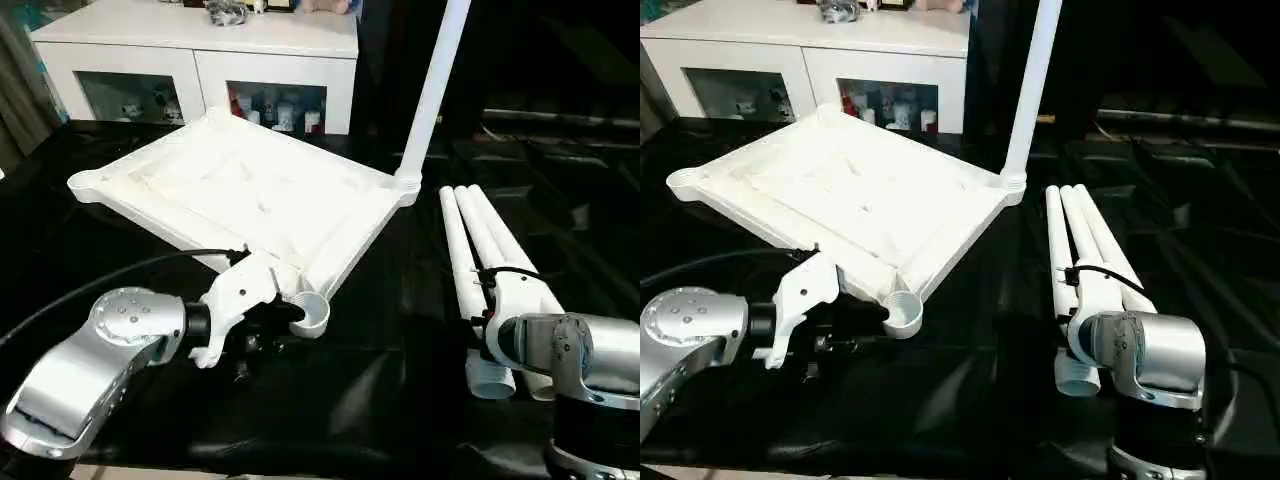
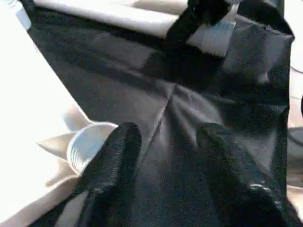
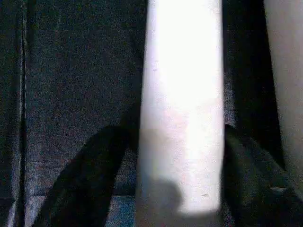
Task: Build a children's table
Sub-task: Pick table leg
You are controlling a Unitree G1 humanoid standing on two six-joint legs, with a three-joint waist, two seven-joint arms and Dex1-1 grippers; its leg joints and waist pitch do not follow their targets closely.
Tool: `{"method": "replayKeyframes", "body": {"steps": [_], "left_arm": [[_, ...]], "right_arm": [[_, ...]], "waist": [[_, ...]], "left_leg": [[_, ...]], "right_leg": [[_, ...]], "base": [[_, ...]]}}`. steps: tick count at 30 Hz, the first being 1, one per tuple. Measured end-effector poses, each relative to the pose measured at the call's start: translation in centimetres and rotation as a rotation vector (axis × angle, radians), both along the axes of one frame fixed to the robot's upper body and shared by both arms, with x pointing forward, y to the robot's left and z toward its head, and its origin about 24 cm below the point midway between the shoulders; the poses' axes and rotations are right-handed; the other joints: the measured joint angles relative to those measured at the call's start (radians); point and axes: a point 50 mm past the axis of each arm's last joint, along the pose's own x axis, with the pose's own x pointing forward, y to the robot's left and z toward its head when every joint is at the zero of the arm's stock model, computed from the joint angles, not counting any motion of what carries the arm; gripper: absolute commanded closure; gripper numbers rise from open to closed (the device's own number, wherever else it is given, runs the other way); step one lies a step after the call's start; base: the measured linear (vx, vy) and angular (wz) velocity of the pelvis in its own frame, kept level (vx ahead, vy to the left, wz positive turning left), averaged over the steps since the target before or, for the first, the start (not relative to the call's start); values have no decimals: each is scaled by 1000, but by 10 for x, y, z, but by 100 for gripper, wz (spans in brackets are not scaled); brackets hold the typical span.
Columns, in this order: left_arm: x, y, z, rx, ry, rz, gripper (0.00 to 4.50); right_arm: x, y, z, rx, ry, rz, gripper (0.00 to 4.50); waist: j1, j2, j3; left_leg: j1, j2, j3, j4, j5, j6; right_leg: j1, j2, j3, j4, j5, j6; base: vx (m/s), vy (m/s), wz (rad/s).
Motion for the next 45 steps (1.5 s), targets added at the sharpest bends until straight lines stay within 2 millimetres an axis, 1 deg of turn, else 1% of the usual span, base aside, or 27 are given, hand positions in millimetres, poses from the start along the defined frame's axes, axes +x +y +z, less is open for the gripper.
{"method": "replayKeyframes", "body": {"steps": [1, 2, 4, 5, 6, 7, 9, 11, 13, 15, 16, 19, 21, 22, 23, 25, 26, 28, 31, 32, 35, 38, 42, 45], "left_arm": [[0, -1, 0, -6, 0, -2, 181], [1, -1, 0, -13, 1, -4, 161], [2, -1, 0, -16, -1, -3, 158], [3, -1, 1, -17, -5, -1, 149], [4, -1, 2, -21, -10, 0, 122], [5, -1, 2, -25, -13, 3, 122], [9, -1, 3, -63, -21, 26, 112], [13, -2, 5, -99, -33, 51, 83], [20, -4, 7, -148, -49, 93, 75], [29, -6, 9, -200, -61, 146, 52], [33, -6, 11, -222, -70, 169, 52], [50, -8, 18, -297, -90, 260, 28], [62, -10, 27, -392, -81, 323, 10], [66, -12, 33, -432, -75, 333, 10], [69, -15, 41, -482, -67, 336, 0], [74, -21, 52, -561, -28, 337, 0], [77, -23, 57, -597, -7, 341, 0], [80, -28, 62, -657, 36, 338, 0], [83, -32, 65, -715, 98, 335, 0], [85, -35, 65, -734, 128, 336, 0], [88, -39, 66, -756, 164, 349, 0], [88, -45, 65, -776, 212, 357, 0], [93, -42, 64, -805, 241, 417, 0], [97, -40, 61, -823, 269, 471, 0]], "right_arm": [[1, 1, 0, 8, -10, -10, 175], [2, 2, 0, 15, -25, -20, 199], [4, 1, 1, 14, -50, -36, 204], [5, 0, 1, 14, -67, -51, 211], [6, 0, 2, 14, -86, -63, 230], [7, -1, 4, 15, -103, -70, 230], [14, -2, 10, 18, -179, -97, 247], [19, -3, 17, 12, -245, -126, 259], [24, -4, 22, 4, -318, -161, 261], [29, -4, 29, -6, -416, -178, 262], [32, -3, 33, -9, -465, -184, 262], [37, -2, 54, -21, -674, -181, 263], [39, 2, 74, 6, -851, -149, 263], [39, 8, 82, 36, -928, -114, 263], [38, 17, 93, 70, -1016, -54, 263], [34, 29, 106, 131, -1125, 31, 263], [32, 40, 111, 173, -1171, 89, 263], [29, 52, 111, 188, -1198, 180, 264], [23, 67, 103, 193, -1194, 334, 264], [19, 74, 100, 180, -1194, 433, 264], [12, 92, 93, 188, -1179, 625, 264], [10, 103, 88, 176, -1175, 714, 264], [11, 104, 84, 121, -1177, 751, 264], [14, 103, 76, 79, -1142, 747, 264]], "waist": [[0, 0, 0], [0, 0, 0], [-1, 0, 0], [-1, 1, 0], [-1, 1, 0], [-1, 1, 0], [-1, 2, 1], [-2, 2, 1], [-1, 2, 1], [0, 2, 1], [0, 2, 1], [0, 3, 1], [-1, 3, 1], [-1, 3, 1], [-3, 3, 1], [-3, 3, 1], [-4, 3, 1], [-2, 3, 1], [1, 3, 2], [3, 3, 2], [8, 2, 2], [14, 1, 2], [23, 1, 2], [24, 1, 2]], "left_leg": [[0, 0, 0, 0, 0, 0], [0, 0, 0, 0, 0, 0], [0, 0, 0, 0, 0, 0], [0, 0, -1, 0, 0, 0], [0, 0, -1, 0, 0, 0], [0, 0, -1, 0, 0, 0], [0, 0, -1, 0, 0, 0], [0, 0, -1, 0, 0, 0], [-1, 0, 0, 0, 0, 0], [-1, 0, 0, 0, 0, 0], [-1, 0, 0, 0, 0, 0], [-3, 0, 1, 0, 0, 0], [-4, 0, 1, 0, 0, 0], [-4, 0, 1, 0, 0, 0], [-4, 0, 1, 0, 0, 0], [-4, 0, 1, 0, 0, 0], [-4, 0, 1, 0, 0, 0], [-4, 0, 1, 0, 0, 0], [-5, 0, 1, 1, 0, 1], [-6, 0, 1, 2, 0, 1], [-6, 0, 1, 2, 0, 1], [-7, 0, 0, 2, 0, 1], [-7, 0, 0, 2, 0, 1], [-7, 0, 0, 3, 0, 1]], "right_leg": [[0, 0, 0, 0, 0, 0], [0, 0, 0, 0, 0, 0], [0, 0, 0, 0, 0, 0], [0, 0, -1, 0, 0, 0], [0, 0, -1, 0, 0, 0], [0, 0, -1, 0, 0, 0], [-1, 0, 0, 0, 0, 0], [0, 0, -1, 1, 0, 0], [-1, 0, -1, 1, 0, 0], [-1, 0, -1, 1, 0, 0], [-1, 0, -1, 1, 0, 0], [-2, 0, -1, 0, 0, 0], [-3, 0, -2, 0, 0, 0], [-3, 0, -2, 0, 0, 0], [-3, 0, -2, -1, 0, 0], [-3, 0, -2, -1, 0, -1], [-3, 0, -2, -1, 0, -2], [-2, 0, -2, -2, 0, -2], [-2, 0, -3, -3, 0, -2], [-2, 0, -3, -4, 0, -2], [-2, 0, -3, -4, 0, -1], [-2, 0, -3, -4, 0, -1], [-1, 0, -4, -4, 0, -1], [-1, 0, -4, -4, 0, -1]], "base": [[0, 0, 0], [0, 0, 0], [0, 0, 0], [0, 0, 0], [0, 0, 0], [0, 0, 0], [0, 0, 0], [0, 0, 0], [0, 0, 0], [0, 0, 0], [0, 0, 0], [0, 0, 0], [0, 0, 0], [0, 0, 0], [0, 0, 0], [0, 0, 0], [0, 0, 0], [0, 0, 0], [0, 0, 0], [0, 0, 0], [0, 0, 0], [0, 0, 0], [0, 0, 0], [0, 0, 0]]}}
